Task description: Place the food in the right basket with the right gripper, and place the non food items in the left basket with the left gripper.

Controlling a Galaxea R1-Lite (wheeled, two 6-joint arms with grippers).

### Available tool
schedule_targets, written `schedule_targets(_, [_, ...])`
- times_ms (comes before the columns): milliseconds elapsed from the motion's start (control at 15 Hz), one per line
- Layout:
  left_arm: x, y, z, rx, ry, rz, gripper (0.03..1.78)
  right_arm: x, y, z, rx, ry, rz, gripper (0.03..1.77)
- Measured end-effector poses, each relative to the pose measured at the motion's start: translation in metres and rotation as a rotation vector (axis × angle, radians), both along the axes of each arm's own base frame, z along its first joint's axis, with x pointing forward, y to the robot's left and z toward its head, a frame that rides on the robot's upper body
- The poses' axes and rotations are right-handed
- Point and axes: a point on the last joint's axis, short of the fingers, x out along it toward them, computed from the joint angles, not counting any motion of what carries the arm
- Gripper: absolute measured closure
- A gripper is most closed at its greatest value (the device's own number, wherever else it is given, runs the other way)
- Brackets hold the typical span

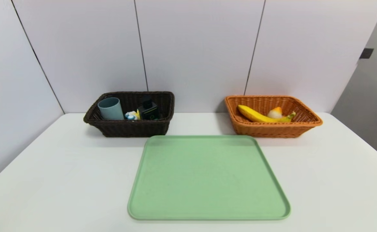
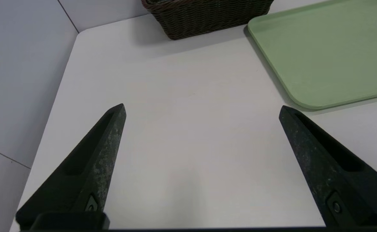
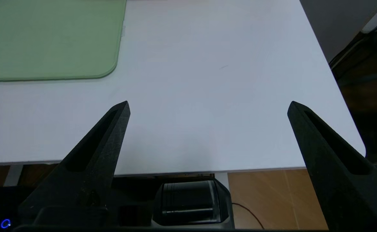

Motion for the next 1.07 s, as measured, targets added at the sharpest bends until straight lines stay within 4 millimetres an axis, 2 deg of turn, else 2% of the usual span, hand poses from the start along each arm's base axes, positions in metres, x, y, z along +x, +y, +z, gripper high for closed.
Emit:
schedule_targets(133, [-0.003, 0.0, -0.002, -0.016, -0.016, 0.009, 0.12, -0.009, 0.0, -0.011, -0.03, -0.039, 0.032, 0.11])
schedule_targets(333, [-0.011, -0.001, 0.015, -0.055, -0.068, -0.011, 0.12, -0.017, 0.001, -0.019, -0.039, -0.077, 0.036, 0.11])
schedule_targets(467, [-0.014, -0.002, 0.018, -0.061, -0.067, -0.062, 0.12, -0.02, 0.002, -0.023, -0.04, -0.088, 0.033, 0.11])
schedule_targets(667, [-0.015, -0.002, 0.007, -0.068, -0.051, -0.09, 0.12, -0.021, 0.002, -0.033, -0.043, -0.089, 0.032, 0.11])
schedule_targets(933, [-0.025, -0.002, 0.003, -0.065, -0.032, -0.119, 0.12, -0.025, 0.002, -0.039, -0.048, -0.103, 0.032, 0.1])
schedule_targets(1067, [-0.026, -0.002, -0.01, -0.055, -0.004, -0.131, 0.12, -0.024, 0.002, -0.043, -0.048, -0.1, 0.031, 0.11])
